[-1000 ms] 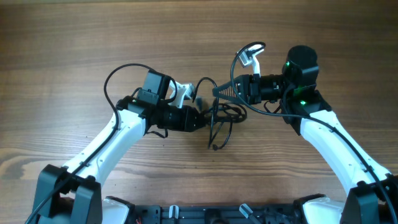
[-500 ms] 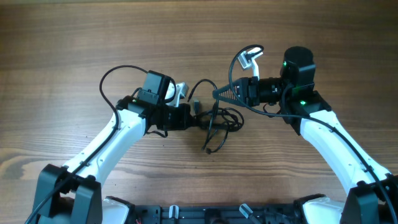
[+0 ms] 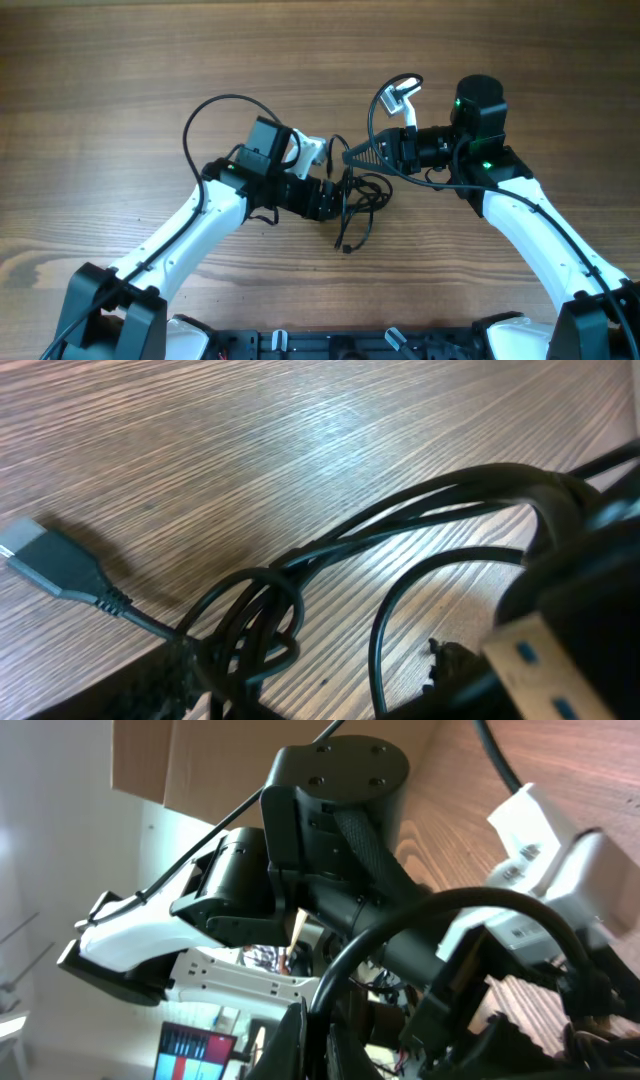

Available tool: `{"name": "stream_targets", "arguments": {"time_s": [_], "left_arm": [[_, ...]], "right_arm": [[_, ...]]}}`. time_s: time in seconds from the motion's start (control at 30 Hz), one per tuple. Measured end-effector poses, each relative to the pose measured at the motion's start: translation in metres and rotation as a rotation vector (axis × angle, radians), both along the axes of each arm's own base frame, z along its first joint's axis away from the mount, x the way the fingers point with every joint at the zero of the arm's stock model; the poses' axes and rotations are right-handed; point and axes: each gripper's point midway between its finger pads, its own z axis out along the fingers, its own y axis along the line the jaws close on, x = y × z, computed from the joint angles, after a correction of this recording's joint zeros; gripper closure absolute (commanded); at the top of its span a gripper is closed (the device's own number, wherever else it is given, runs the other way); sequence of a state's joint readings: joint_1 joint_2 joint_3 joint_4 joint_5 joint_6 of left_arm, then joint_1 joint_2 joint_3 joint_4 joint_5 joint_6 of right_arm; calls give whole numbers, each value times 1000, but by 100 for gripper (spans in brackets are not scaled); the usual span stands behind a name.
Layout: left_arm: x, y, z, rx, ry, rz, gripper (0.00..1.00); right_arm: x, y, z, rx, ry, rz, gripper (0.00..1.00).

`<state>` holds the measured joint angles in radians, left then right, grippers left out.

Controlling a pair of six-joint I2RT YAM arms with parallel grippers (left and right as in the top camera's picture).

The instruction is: Untangle cables

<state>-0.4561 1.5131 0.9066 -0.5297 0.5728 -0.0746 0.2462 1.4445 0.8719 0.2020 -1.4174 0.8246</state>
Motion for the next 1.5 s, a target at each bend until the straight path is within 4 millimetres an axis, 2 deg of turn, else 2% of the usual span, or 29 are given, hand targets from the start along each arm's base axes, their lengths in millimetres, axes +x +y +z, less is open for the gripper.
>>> {"name": "stream_targets", "arguments": {"time_s": [0.03,0.17,0.33,0.4,0.53,0.57,0.67,0.8,0.9,1.0,1.07,1.27,1.33,1.47,1.5], "left_arm": [[-1,-1,0,3,-5,-7,96],[-7,-2,-2,16,-5,-38,96],[-14,16,-16,125,50,13,96],[-14,25,-22,179,74,64,96],[-14,32,-25,217,84,99,96],[-14,34,-26,223,90,108,96],[-11,44,-28,242,108,151,96],[3,68,-30,260,141,284,96],[14,85,-31,260,171,398,96],[19,103,-32,258,220,513,96],[20,117,-33,268,260,590,96],[15,150,-40,342,343,788,96],[14,154,-41,348,360,819,96],[13,164,-42,357,378,864,96],[13,167,-42,360,382,873,96]], "right_arm": [[0,0,0,1,0,1,95],[3,0,-1,-4,-25,-13,96],[21,0,-13,-56,-46,-123,96],[31,-2,-24,-103,-43,-187,96],[51,-18,-69,-302,-1,-362,96],[58,-28,-88,-395,28,-435,96],[69,-55,-114,-549,35,-551,96],[84,-91,-124,-618,35,-653,96],[89,-107,-111,-521,53,-650,96],[88,-121,-85,-357,54,-604,96],[86,-140,-72,-269,72,-600,96],[83,-186,-69,-211,139,-681,96],[80,-195,-77,-231,189,-714,96],[74,-221,-117,-404,348,-848,95],[72,-230,-129,-470,390,-894,92]]}}
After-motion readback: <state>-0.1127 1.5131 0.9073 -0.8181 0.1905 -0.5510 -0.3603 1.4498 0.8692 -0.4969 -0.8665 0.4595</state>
